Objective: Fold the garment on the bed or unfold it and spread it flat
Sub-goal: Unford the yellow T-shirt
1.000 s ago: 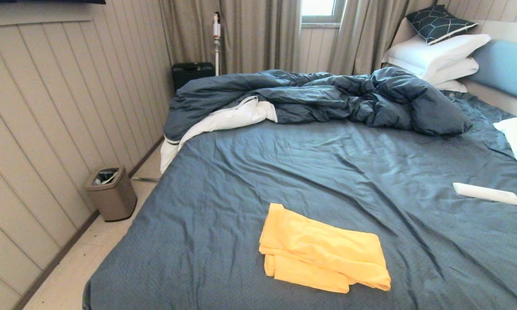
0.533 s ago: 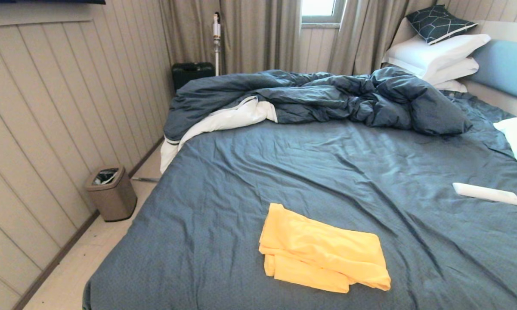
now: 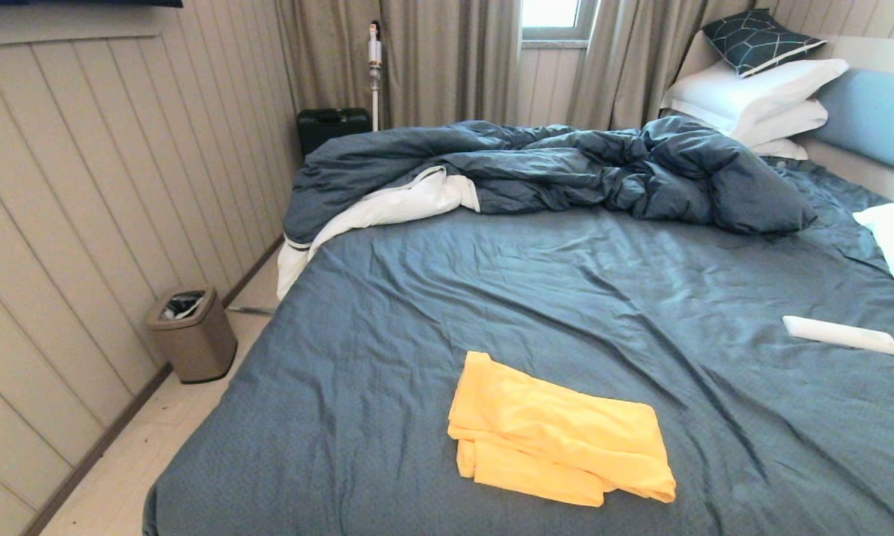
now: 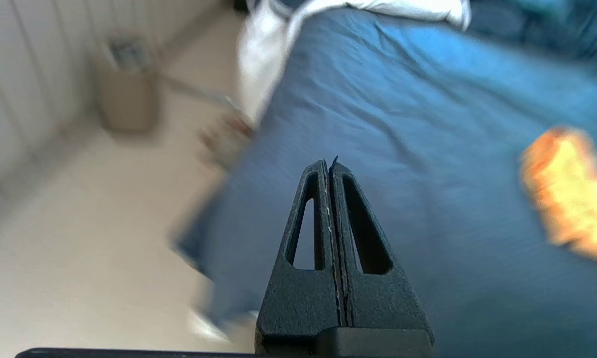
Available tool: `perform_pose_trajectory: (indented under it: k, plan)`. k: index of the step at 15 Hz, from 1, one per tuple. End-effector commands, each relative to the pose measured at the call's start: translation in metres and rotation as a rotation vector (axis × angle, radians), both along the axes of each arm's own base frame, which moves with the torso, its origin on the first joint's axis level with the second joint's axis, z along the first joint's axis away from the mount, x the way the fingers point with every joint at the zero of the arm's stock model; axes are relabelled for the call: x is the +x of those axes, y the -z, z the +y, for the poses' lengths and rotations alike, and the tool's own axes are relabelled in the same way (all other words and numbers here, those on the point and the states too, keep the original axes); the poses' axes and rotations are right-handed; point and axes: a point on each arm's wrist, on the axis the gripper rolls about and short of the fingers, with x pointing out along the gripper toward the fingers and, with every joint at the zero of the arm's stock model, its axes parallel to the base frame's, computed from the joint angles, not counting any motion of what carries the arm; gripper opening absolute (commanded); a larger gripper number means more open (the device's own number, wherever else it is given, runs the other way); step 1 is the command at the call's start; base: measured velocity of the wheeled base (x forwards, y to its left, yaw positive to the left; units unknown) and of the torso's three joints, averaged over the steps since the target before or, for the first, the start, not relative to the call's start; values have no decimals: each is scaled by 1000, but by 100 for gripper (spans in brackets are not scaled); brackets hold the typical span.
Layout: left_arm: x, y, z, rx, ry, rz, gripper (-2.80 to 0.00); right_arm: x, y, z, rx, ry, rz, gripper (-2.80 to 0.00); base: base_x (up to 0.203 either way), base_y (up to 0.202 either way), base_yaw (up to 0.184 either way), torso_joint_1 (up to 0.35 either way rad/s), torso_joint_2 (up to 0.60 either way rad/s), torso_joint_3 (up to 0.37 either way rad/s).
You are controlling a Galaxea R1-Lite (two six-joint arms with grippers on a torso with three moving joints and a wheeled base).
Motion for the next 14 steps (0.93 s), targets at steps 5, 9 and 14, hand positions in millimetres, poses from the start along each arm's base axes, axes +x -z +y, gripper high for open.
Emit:
perform_pose_trajectory:
  k: [5,9,14]
  plan:
    - [4,5,0,273,22,-11,-280,0,0,0,-1,-1,0,-280,0,0,0,0,0,0]
    - [4,5,0,271,19,-13,-280,0,0,0,-3,-3,0,-280,0,0,0,0,0,0]
    - [4,5,0,270,22,-14,-280,0,0,0,-10,-9,-2,-280,0,0,0,0,0,0]
